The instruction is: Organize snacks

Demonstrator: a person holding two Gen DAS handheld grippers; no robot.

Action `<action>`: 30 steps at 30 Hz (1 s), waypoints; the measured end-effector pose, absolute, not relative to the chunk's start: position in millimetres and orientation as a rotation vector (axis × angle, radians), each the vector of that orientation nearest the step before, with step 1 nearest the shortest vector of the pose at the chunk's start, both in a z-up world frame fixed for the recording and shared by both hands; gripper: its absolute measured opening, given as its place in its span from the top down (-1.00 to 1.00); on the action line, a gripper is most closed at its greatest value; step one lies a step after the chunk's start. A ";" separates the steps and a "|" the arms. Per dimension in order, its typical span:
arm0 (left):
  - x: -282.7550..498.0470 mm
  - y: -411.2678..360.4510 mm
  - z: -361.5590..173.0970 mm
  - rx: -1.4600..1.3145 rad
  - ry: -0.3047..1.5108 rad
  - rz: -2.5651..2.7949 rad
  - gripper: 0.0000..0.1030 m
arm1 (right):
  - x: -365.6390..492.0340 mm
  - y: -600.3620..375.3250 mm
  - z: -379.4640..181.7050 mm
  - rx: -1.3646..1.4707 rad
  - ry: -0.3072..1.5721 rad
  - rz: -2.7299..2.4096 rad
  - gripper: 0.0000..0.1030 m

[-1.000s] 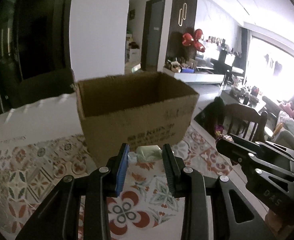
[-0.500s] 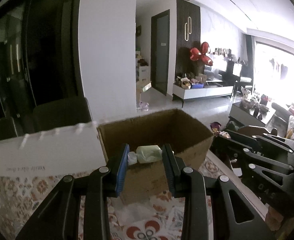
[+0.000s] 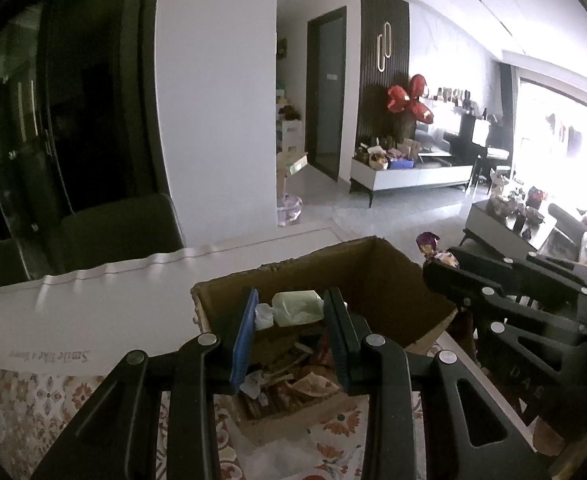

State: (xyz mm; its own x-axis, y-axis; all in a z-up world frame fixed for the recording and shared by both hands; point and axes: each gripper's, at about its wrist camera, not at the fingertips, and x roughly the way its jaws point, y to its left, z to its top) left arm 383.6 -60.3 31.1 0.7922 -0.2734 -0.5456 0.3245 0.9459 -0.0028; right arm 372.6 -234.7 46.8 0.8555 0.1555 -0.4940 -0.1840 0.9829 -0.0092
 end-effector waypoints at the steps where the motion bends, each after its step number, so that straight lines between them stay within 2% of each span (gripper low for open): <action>1: 388.0 -62.1 30.3 0.102 0.572 -0.311 0.34 | 376.6 -234.6 46.8 -0.060 0.522 0.178 0.65; 6: 403.3 -67.5 25.6 0.115 0.604 -0.294 0.29 | 397.9 -236.3 43.0 -0.060 0.565 0.174 0.65; 9: 408.9 -65.8 23.9 0.126 0.616 -0.239 -0.18 | 406.5 -237.2 39.0 -0.068 0.587 0.163 0.63; 10: 408.1 -63.2 24.3 0.123 0.614 -0.221 -0.19 | 409.6 -238.2 38.1 -0.070 0.598 0.157 0.63; 11: 407.7 -59.3 24.0 0.121 0.613 -0.213 -0.19 | 411.7 -238.8 37.3 -0.069 0.607 0.155 0.58; 12: 405.5 -56.4 24.2 0.120 0.615 -0.206 -0.19 | 413.1 -239.8 36.1 -0.066 0.617 0.149 0.40; 14: 399.6 -51.8 23.5 0.129 0.621 -0.184 -0.19 | 411.0 -239.8 34.5 -0.058 0.624 0.134 0.20; 19: 370.6 -40.3 23.9 0.138 0.599 -0.139 -0.46 | 394.3 -238.0 33.1 -0.046 0.627 0.136 0.16; 21: 354.7 -37.8 25.9 0.139 0.583 -0.139 -0.58 | 380.4 -235.0 33.5 -0.040 0.622 0.147 -0.08; 23: 333.0 -35.1 28.3 0.149 0.559 -0.125 -0.68 | 367.3 -233.9 34.5 -0.042 0.605 0.142 -0.15; 26: 307.8 -27.9 31.4 0.155 0.533 -0.116 -0.83 | 343.1 -230.2 35.9 -0.036 0.591 0.151 -0.16; 30: 265.9 -19.8 42.8 0.159 0.474 -0.101 -1.00 | 308.9 -227.1 40.9 -0.038 0.567 0.145 -0.37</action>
State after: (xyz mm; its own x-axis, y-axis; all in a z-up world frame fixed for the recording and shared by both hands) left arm 265.9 -19.8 42.8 0.8853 -0.0594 -0.4612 0.1332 0.9826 0.1292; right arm 308.9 -227.1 40.9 0.8334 0.1266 -0.5380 -0.1476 0.9890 0.0040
